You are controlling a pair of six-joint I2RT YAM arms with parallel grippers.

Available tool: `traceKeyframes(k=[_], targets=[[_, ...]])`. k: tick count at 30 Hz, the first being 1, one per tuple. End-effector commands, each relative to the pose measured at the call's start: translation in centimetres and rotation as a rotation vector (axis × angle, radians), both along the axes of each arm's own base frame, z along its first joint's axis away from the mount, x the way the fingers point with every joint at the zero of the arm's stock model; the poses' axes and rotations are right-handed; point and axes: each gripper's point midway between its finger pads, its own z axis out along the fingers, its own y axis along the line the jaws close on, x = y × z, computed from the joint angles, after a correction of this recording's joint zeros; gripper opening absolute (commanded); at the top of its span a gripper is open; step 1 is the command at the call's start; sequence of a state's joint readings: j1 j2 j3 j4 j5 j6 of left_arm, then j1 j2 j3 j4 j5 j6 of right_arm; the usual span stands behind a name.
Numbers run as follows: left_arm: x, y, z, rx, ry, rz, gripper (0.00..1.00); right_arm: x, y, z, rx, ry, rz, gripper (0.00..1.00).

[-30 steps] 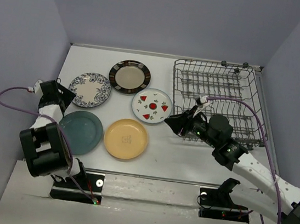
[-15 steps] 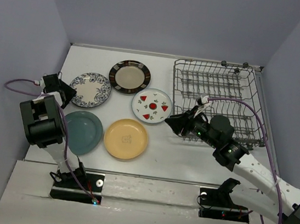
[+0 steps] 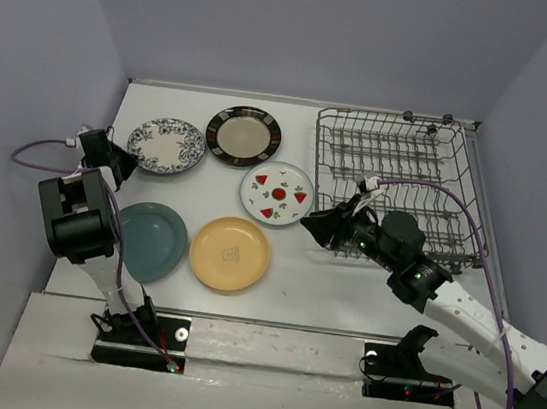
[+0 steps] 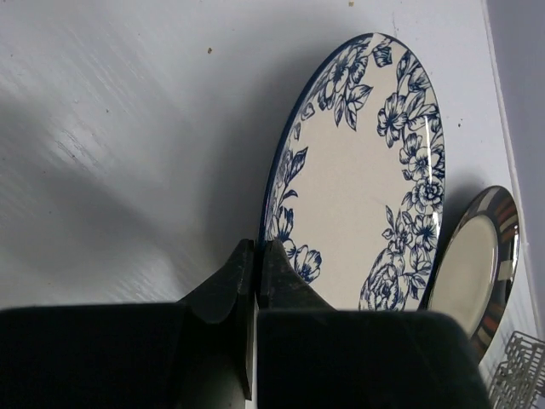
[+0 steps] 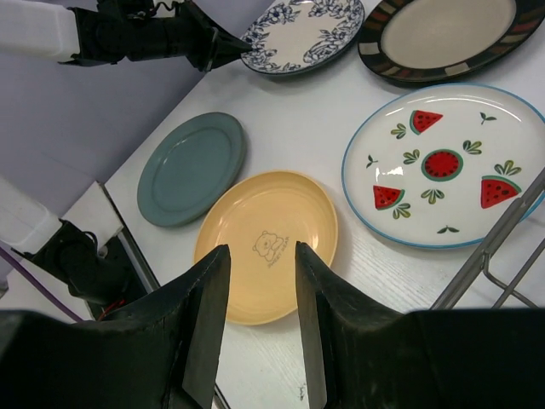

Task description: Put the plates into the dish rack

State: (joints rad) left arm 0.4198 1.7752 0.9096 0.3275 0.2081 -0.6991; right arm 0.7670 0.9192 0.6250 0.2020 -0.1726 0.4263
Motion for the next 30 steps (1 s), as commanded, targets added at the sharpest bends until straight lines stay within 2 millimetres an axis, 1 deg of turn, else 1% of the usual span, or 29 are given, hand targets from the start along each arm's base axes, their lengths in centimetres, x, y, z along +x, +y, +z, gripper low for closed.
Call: traceKeyframes(k=[1,4,5,6,7,10,11,13,14,15,16,17,19,20,22,23,24,25,26,27,28,29,30], targets=[[-2.1,1.3,-0.8,0.039,0.074,0.073,0.06,0.3,0.0,1.3,0.03,-0.041,-0.008,0.42],[-2.7,1.5,1.1,0.069,0.058,0.086,0.05,0.3,0.0,1.3,0.031,-0.042,-0.011,0.42],[-3.0,1.6,2.5,0.087,0.036,0.095,0.05,0.4,-0.1,1.2,0.03,-0.041,-0.016,0.42],[-3.3,1.6,3.1,0.094,0.03,0.101,0.05,0.5,-0.1,1.1,0.027,-0.038,-0.017,0.42],[-3.6,1.6,4.9,0.114,-0.002,0.11,0.05,0.5,-0.1,1.1,0.025,-0.039,-0.022,0.43],[-4.5,1.3,7.2,0.138,-0.052,0.112,0.05,0.7,-0.2,1.0,0.022,-0.039,-0.032,0.47],[-4.9,0.9,9.4,0.158,-0.111,0.108,0.05,0.8,-0.3,0.9,0.02,-0.038,-0.04,0.52],[-5.4,0.4,11.9,0.172,-0.178,0.103,0.05,1.0,-0.4,0.8,0.018,-0.035,-0.054,0.62],[-5.9,-0.2,14.6,0.189,-0.25,0.094,0.05,1.1,-0.3,0.6,0.014,-0.033,-0.054,0.75],[-6.2,-0.6,15.7,0.196,-0.283,0.084,0.05,1.1,-0.2,0.5,0.01,-0.029,-0.052,0.81],[-6.5,-1.3,16.9,0.2,-0.317,0.064,0.05,1.1,-0.1,0.5,0.009,-0.025,-0.043,0.9],[-6.9,-2.8,19.3,0.223,-0.383,0.032,0.05,1.1,0.1,0.2,0.004,-0.012,-0.037,0.93],[-7.4,-4.9,21.1,0.238,-0.446,-0.014,0.05,0.8,0.4,0.2,0.005,-0.003,-0.018,0.98],[-7.9,-7.4,23.2,0.238,-0.522,-0.082,0.05,0.8,0.5,0.3,0.009,0.009,-0.014,1.0],[-8.5,-10.0,23.9,0.221,-0.57,-0.171,0.06,0.5,0.8,0.6,0.02,0.024,0.004,1.0],[-9.3,-12.3,24.8,0.211,-0.61,-0.251,0.05,0.4,0.9,1.2,0.039,0.035,0.005,1.0],[-9.7,-13.3,24.5,0.198,-0.617,-0.291,0.05,0.5,0.9,1.4,0.049,0.041,0.002,1.0],[-10.3,-15.0,24.4,0.173,-0.635,-0.371,0.05,0.7,0.9,1.7,0.065,0.058,-0.017,1.0],[-11.1,-16.0,25.3,0.171,-0.684,-0.409,0.05,1.1,0.8,2.2,0.078,0.059,-0.039,1.0],[-11.8,-17.4,24.5,0.145,-0.692,-0.462,0.05,1.5,0.7,2.3,0.081,0.067,-0.06,1.0],[-12.4,-18.5,24.6,0.136,-0.71,-0.507,0.05,1.7,0.6,2.8,0.087,0.066,-0.077,1.0],[-13.4,-19.5,24.9,0.121,-0.736,-0.553,0.06,2.4,0.4,2.5,0.071,0.076,-0.11,1.0],[-13.9,-20.1,24.9,0.111,-0.747,-0.575,0.06,2.7,0.5,2.8,0.069,0.077,-0.119,1.0]])
